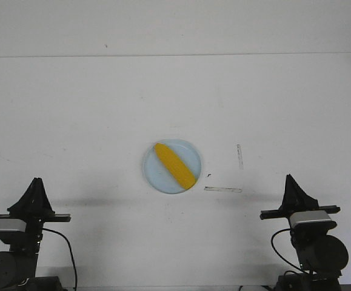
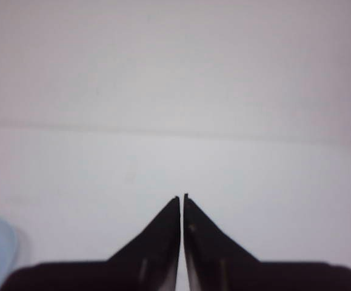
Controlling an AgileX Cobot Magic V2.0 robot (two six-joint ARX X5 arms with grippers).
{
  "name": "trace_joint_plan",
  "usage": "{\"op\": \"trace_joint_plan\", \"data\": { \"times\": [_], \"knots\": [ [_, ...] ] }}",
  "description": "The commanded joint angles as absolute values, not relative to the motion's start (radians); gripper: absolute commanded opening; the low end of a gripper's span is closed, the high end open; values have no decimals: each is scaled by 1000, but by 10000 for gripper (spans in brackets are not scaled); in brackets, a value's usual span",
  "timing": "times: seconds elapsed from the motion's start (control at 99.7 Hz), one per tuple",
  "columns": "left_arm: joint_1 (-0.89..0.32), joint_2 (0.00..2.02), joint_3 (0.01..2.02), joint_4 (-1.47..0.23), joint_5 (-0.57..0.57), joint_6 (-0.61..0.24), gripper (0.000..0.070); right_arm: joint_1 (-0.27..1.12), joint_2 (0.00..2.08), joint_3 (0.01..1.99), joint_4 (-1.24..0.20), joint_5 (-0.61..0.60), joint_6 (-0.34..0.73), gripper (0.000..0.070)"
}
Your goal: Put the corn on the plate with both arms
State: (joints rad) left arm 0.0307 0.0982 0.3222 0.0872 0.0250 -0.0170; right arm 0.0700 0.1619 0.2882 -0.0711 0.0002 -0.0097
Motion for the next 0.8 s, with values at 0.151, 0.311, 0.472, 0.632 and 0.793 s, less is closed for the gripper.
{"op": "trace_joint_plan", "data": {
  "times": [0.151,0.311,0.472,0.632,0.793],
  "knots": [
    [33,97,328,98,22,-11,4,70,67,294,-59,0,2,12],
    [33,97,328,98,22,-11,4,70,52,294,-48,0,2,12],
    [33,97,328,98,22,-11,4,70,52,294,-49,0,2,12],
    [33,97,328,98,22,-11,4,70,52,294,-49,0,2,12],
    [33,97,328,98,22,-11,4,70,52,294,-49,0,2,12]
  ]
}}
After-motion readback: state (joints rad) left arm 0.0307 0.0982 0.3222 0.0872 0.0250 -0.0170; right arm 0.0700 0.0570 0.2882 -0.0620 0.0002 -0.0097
